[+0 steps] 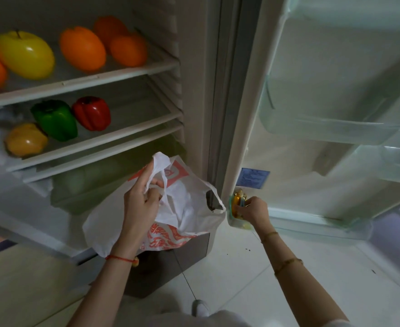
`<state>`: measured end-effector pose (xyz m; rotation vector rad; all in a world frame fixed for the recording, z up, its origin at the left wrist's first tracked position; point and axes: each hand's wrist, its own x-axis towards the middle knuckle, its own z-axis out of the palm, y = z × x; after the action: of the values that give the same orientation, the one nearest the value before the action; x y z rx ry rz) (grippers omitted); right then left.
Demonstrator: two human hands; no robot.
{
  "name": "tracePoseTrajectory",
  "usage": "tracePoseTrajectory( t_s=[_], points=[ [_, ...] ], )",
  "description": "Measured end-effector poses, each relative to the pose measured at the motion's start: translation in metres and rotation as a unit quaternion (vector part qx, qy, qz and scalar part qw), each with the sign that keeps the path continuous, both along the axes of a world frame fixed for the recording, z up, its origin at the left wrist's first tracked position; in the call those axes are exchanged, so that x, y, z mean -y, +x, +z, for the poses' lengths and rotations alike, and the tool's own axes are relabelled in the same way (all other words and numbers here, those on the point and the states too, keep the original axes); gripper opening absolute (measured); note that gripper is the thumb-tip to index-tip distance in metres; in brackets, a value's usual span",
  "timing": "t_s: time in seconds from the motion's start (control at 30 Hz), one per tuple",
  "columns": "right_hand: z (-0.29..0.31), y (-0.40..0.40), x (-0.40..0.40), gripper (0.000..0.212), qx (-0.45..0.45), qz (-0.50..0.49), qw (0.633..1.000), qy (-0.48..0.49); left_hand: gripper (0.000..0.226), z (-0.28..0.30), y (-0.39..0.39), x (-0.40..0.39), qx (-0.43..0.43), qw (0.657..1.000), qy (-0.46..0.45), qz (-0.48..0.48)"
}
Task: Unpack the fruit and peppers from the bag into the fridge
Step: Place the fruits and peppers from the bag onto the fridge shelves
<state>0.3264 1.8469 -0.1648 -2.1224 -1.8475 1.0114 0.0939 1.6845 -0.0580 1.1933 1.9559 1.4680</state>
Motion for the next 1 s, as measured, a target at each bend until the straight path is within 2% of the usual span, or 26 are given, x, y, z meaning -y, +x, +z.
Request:
tracePoseTrajectory(
  t_s=[0.2,0.33,0.43,0.53,0.67,0.77,0.87,1.0],
  points=[
    [0.004,0.002,0.003,0.038,0.047,0.033,0.998,0.018,0.061,0.000,-0.003,0.005,0.008,1.000,-0.006,0.020],
    [0.017,0.010,0.005,0.031,0.077,0.053,0.990,0.101,0.060,0.000,-0.004,0.007,0.012,0.999,-0.009,0.032],
    [0.034,0.002,0.010,0.030,0.024,0.078,0.986,0.145,0.062,-0.001,-0.007,0.009,0.010,0.999,-0.009,0.047],
    [0.044,-0.018,0.022,0.032,-0.032,0.162,0.973,0.161,0.062,-0.004,-0.010,0.013,0.008,0.998,-0.008,0.061],
    [0.045,-0.042,0.038,0.039,0.071,0.237,0.951,0.185,0.063,-0.006,-0.013,0.021,0.016,0.997,0.001,0.074],
    [0.043,-0.052,0.038,0.029,0.109,0.262,0.939,0.196,0.063,-0.005,-0.017,0.030,0.003,0.995,0.001,0.100],
    [0.042,-0.058,0.037,0.025,0.063,0.269,0.940,0.202,0.063,-0.003,-0.022,0.044,0.008,0.991,0.009,0.130],
    [0.054,-0.076,0.041,0.020,-0.032,0.322,0.921,0.214,0.059,0.001,-0.029,0.067,0.001,0.982,0.010,0.187]
  ],
)
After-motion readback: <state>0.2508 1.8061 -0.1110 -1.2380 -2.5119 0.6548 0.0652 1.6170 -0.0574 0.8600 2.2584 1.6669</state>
